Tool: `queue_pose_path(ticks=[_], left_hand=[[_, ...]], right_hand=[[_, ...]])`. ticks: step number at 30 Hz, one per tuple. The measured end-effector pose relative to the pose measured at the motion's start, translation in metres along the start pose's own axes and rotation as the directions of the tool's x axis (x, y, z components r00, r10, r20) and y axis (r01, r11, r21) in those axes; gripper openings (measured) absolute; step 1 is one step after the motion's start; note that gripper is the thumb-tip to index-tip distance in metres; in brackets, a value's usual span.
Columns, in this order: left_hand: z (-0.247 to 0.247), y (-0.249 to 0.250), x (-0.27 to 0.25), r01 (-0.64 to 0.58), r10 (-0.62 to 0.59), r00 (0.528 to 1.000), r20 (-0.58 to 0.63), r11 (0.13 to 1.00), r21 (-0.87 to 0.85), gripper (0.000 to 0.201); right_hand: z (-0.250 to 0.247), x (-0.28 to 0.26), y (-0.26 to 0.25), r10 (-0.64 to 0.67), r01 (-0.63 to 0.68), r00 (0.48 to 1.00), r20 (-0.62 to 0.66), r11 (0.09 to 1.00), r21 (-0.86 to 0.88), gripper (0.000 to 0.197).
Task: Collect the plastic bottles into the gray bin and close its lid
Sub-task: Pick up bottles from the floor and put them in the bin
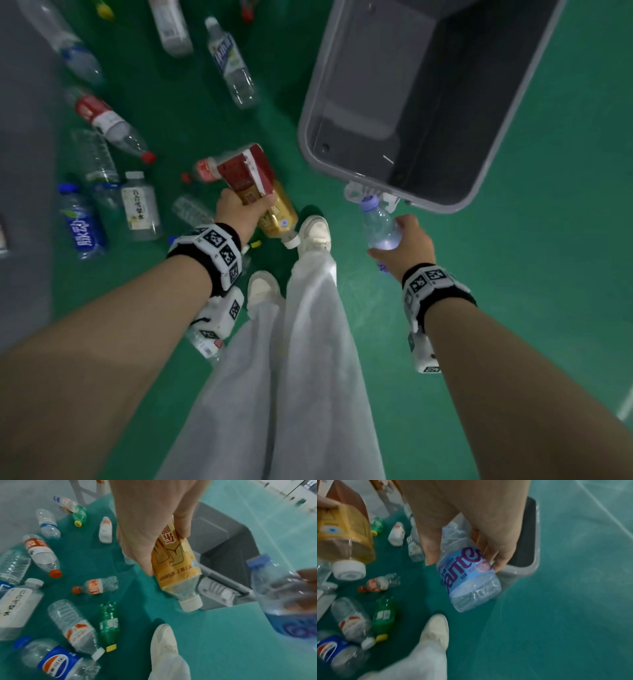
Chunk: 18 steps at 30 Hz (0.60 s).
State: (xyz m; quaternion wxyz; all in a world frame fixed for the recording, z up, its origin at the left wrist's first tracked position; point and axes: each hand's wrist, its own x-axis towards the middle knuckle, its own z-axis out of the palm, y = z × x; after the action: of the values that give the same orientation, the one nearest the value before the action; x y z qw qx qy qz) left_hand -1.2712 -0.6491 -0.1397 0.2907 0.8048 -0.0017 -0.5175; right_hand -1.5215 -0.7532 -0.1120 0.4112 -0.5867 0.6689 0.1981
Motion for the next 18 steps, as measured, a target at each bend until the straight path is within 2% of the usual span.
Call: queue_pose_path(ticks=[3,5,7,12,16,18], left_hand=[[0.021,0.03,-0.034,-0.002,0.009,0.999,0.05,0.992,-0.127,0.043],[0.045,0.046,-0.04,0.014,0.0,0.997,0.081,0.984,-0.177,0.029],[0.074,0.069,-0.04,0.058,-0.037,0.995,0.097,0.973,-0.225,0.025],[0.14,0.121,-0.009,0.199,-0.174,0.979,0.108,0.932,-0.303,0.056],[0.178,0.143,0.033,0.306,-0.292,0.952,0.094,0.918,-0.251,0.076],[0.185,0.148,0.048,0.352,-0.341,0.936,0.088,0.916,-0.191,0.074]], right_hand=[[-0.051,-0.007,-0.026,-0.057,0.059,0.993,-0.102,0.998,0.015,0.066],[-0.082,0.002,-0.038,-0.078,0.078,0.986,-0.147,0.997,-0.005,0.066],[-0.111,0.02,-0.051,-0.098,0.091,0.981,-0.169,0.995,-0.048,0.066],[-0.157,0.085,-0.077,-0.124,0.112,0.983,-0.135,0.989,-0.091,0.063],[-0.177,0.137,-0.087,-0.142,0.135,0.988,-0.059,0.985,-0.109,0.056],[-0.179,0.16,-0.09,-0.124,0.121,0.992,-0.022,0.988,-0.097,0.053]])
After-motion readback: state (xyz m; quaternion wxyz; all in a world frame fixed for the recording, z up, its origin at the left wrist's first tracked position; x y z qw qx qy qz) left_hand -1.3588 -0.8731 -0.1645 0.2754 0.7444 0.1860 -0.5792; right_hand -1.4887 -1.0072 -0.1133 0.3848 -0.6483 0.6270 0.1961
